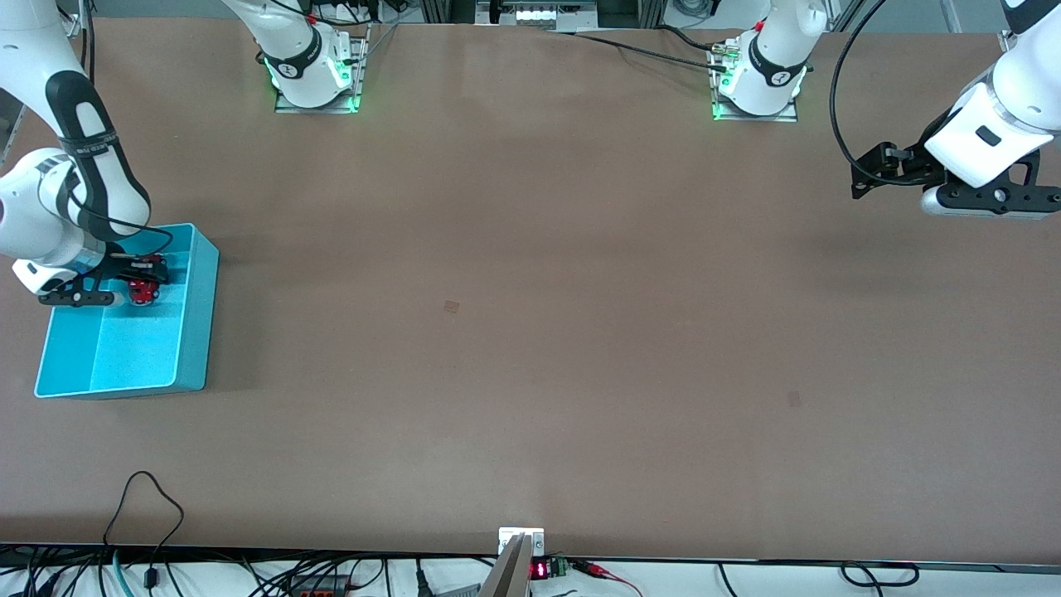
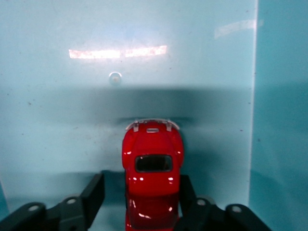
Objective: Wind red beetle toy and store in blue box
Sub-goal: 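Lower the car into the blue box and open the right gripper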
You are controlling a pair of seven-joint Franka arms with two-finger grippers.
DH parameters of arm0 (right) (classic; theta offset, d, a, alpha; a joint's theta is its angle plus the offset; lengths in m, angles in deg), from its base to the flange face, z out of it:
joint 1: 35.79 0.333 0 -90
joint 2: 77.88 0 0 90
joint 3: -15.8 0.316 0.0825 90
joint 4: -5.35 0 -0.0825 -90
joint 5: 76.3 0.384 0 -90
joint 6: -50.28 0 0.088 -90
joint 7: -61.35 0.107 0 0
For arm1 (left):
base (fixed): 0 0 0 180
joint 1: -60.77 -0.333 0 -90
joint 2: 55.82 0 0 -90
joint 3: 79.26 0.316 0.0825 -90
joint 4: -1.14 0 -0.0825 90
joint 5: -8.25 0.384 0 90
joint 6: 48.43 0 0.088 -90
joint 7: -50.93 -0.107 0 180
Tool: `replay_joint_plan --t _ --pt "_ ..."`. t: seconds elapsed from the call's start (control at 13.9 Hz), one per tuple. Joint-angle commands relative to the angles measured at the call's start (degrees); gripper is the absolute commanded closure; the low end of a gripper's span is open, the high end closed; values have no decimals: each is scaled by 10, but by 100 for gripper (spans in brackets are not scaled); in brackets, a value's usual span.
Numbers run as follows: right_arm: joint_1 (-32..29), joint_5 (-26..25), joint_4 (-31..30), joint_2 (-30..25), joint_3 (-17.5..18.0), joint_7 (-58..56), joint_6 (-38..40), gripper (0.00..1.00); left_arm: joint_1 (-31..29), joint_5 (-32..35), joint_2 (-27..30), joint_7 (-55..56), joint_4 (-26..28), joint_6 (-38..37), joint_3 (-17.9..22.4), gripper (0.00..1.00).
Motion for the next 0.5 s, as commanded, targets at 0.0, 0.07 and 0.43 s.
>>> replay_joint_plan --t 0.0,0.07,0.43 --pt "-5 8 0 -5 5 2 -3 0 0 11 -1 1 -9 -6 -3 0" --pt "-5 7 2 -12 6 1 -1 0 0 12 -2 1 -9 -6 -3 0" --pt "-10 7 17 -136 23 0 130 0 0 11 -2 1 -9 -6 -3 0"
